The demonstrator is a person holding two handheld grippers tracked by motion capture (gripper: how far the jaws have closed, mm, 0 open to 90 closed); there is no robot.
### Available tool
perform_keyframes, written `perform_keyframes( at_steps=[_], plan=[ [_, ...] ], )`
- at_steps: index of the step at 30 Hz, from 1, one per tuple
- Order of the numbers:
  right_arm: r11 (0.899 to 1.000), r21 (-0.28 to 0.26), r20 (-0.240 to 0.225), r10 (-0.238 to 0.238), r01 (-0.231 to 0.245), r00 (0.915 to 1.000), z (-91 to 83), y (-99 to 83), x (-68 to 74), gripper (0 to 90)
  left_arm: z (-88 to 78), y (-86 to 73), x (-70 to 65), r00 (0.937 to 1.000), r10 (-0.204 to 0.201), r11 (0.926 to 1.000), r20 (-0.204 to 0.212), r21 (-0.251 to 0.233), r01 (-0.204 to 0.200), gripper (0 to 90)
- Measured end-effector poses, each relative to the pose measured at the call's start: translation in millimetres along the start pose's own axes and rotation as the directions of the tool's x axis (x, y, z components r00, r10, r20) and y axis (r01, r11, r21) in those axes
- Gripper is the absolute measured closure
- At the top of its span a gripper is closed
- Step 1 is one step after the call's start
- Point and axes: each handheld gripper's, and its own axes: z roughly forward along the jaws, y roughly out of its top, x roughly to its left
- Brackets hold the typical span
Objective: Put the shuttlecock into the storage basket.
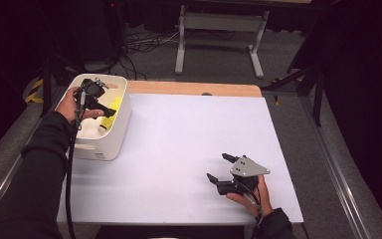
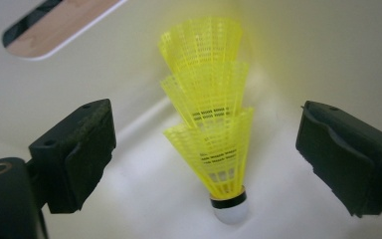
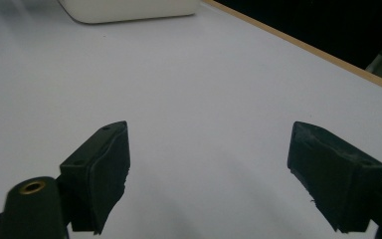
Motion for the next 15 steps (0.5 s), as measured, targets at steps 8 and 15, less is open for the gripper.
perform_keyframes(
  at_steps=[8, 15],
  plan=[
    [1.0, 0.001, 0.009, -0.008, 0.008, 0.9999, -0.7, 0.4, 0.6, 18.1, -15.9, -1.9, -1.3, 0.9997, 0.012, 0.9969, -0.02, -0.077, -0.014, 9.8],
    [1.0, 0.004, 0.015, -0.016, 0.016, 0.9998, -1.0, 0.7, 1.7, 18.1, -32.0, -6.9, -4.7, 0.9986, 0.031, 0.9876, -0.042, -0.153, -0.037, 12.0]
  ],
)
